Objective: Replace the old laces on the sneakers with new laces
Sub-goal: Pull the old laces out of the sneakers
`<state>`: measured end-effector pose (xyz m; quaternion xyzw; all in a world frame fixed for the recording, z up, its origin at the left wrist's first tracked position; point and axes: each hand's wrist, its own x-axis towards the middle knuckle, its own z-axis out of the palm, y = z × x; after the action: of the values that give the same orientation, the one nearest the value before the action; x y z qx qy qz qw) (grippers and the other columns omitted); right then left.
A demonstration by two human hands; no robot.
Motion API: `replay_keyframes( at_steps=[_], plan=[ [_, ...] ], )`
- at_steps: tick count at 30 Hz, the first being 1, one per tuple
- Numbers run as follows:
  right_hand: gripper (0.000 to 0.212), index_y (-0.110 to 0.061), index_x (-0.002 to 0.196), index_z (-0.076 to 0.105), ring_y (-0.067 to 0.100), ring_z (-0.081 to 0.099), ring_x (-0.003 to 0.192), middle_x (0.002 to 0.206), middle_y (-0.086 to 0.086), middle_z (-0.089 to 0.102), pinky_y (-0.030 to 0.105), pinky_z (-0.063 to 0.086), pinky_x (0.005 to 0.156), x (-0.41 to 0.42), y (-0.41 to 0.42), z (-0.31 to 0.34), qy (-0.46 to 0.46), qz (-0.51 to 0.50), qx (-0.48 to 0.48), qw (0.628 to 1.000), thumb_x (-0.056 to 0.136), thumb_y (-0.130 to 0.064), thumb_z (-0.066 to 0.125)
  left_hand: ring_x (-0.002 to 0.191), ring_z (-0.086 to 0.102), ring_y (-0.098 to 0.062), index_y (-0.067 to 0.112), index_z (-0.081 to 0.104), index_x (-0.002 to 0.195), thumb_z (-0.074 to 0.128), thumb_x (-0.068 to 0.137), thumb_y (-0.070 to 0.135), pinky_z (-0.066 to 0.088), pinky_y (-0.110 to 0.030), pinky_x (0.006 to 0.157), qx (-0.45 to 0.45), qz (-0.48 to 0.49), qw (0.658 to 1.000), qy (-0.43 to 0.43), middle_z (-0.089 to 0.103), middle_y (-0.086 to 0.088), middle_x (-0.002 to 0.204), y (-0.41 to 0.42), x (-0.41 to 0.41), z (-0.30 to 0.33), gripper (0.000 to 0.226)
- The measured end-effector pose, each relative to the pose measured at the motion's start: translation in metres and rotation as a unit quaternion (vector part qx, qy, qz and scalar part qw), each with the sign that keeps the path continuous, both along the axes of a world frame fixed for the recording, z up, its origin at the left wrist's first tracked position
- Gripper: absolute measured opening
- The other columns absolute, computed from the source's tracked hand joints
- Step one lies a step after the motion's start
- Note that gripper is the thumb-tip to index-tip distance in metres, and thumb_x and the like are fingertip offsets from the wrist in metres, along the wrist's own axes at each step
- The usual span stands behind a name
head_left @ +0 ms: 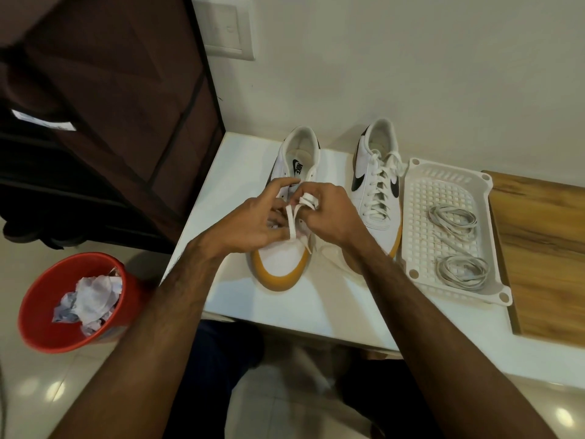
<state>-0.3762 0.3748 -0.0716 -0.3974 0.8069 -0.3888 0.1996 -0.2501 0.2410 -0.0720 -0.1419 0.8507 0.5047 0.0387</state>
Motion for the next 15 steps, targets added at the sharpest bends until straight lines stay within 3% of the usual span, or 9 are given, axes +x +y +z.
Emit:
replay_keyframes(
  at_steps=[3,5,9,12,15],
  plan=[
    [0.016,-0.023,0.083,0.071,0.012,0.066,0.074,0.078,-0.007,0.072,0.041,0.057,0.072,-0.003,-0.005,0.001,-0.021,-0.042,-0.047,0.998,0.081,-0.009,0.063,0.113,0.066,-0.014,0.036,0.035,0.145,0.053,0.09,0.026,0.049,-0.033,0.104,0.088,0.033,0.995,0.012,0.07,0.004,0.12,-0.001,0.001,0.004,0.06],
    [0.017,-0.02,0.083,0.071,0.011,0.066,0.075,0.077,-0.008,0.071,0.039,0.057,0.072,-0.004,-0.007,-0.001,-0.036,-0.063,-0.069,0.995,0.083,-0.005,0.063,0.111,0.066,-0.011,0.034,0.042,0.137,0.056,0.088,0.024,0.048,-0.029,0.101,0.101,0.046,0.994,0.002,0.07,0.006,0.117,-0.001,0.0,0.005,0.052],
    [0.015,-0.016,0.085,0.072,0.013,0.066,0.075,0.078,-0.005,0.071,0.038,0.058,0.071,-0.001,-0.013,-0.001,-0.039,-0.069,-0.103,0.992,0.084,-0.005,0.063,0.106,0.068,-0.01,0.028,0.054,0.128,0.065,0.093,0.019,0.051,-0.032,0.098,0.046,0.043,0.998,-0.01,0.072,0.007,0.114,0.0,-0.001,0.0,0.038],
    [0.016,-0.017,0.085,0.07,0.011,0.065,0.073,0.077,-0.006,0.07,0.035,0.056,0.069,0.003,-0.017,-0.002,-0.041,-0.068,-0.106,0.991,0.084,-0.004,0.062,0.094,0.069,-0.001,0.025,0.061,0.116,0.065,0.097,0.017,0.051,-0.018,0.086,0.01,0.054,0.998,0.005,0.073,0.008,0.105,0.002,-0.003,-0.003,0.022],
    [0.015,-0.016,0.085,0.07,0.013,0.065,0.074,0.078,-0.002,0.071,0.033,0.055,0.069,0.004,-0.017,-0.005,-0.064,-0.077,-0.112,0.989,0.084,-0.002,0.062,0.088,0.068,0.003,0.024,0.061,0.114,0.063,0.097,0.011,0.049,-0.011,0.076,-0.031,0.076,0.996,0.023,0.072,0.007,0.099,0.004,-0.006,-0.008,0.021]
  ],
)
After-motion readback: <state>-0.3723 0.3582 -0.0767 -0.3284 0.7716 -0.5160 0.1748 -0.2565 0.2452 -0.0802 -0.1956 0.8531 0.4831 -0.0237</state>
